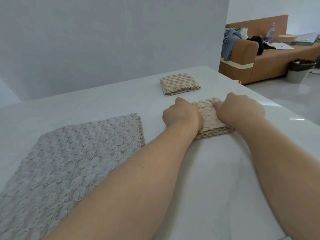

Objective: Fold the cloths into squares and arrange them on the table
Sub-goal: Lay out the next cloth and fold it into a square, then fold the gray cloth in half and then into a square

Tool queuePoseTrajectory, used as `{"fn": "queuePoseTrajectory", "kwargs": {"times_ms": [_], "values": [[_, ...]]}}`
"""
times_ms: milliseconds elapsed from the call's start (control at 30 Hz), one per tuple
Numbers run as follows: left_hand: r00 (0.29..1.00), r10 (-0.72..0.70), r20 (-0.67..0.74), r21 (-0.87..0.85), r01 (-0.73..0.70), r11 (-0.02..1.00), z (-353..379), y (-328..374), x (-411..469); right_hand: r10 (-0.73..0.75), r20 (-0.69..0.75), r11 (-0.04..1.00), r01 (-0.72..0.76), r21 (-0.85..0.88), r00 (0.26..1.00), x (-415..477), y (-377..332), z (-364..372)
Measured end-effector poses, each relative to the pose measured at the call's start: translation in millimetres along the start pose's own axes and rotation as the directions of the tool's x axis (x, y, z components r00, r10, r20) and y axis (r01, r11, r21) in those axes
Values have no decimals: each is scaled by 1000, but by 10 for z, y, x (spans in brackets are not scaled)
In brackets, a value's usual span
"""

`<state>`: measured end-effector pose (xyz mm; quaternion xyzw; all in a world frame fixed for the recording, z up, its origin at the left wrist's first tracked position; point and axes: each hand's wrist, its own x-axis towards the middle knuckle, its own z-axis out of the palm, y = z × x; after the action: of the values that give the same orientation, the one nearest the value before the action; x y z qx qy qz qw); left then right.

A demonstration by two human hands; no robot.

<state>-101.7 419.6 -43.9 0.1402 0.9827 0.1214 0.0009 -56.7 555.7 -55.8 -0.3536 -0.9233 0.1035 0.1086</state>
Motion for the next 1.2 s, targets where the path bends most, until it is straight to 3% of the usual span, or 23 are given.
{"fn": "queuePoseTrajectory", "kwargs": {"times_ms": [100,200,300,400,500,600,767,967,1033,1100,1200], "values": [[995,59,-86,177,-43,983,7,19,-2,32,-1,996,-32,87,999,-10,61,-12],[934,274,-228,175,-238,955,22,53,4,-12,-167,991,33,127,986,-37,36,-57],[892,442,-93,91,-434,896,130,54,10,-213,-274,954,260,148,938,1,36,-68],[906,409,112,27,-414,910,260,-21,70,-381,-54,910,384,155,923,51,62,38],[906,401,134,3,-405,914,291,-79,106,-352,101,931,337,143,931,66,73,115],[909,387,154,12,-393,919,280,-144,90,-306,144,950,291,116,941,111,137,148],[910,373,181,5,-380,925,276,-240,53,-279,165,947,243,209,946,195,233,192],[930,298,217,2,-306,952,175,-223,-61,-230,219,971,207,124,948,118,103,108],[920,322,224,34,-338,940,14,-278,-98,-233,142,972,228,48,962,15,15,31],[902,372,218,87,-397,913,-181,-420,-147,-289,-37,957,289,13,957,-112,-112,-52],[902,384,196,95,-407,908,-466,-836,-299,-378,-156,916,393,76,912,-351,-500,-203]]}}
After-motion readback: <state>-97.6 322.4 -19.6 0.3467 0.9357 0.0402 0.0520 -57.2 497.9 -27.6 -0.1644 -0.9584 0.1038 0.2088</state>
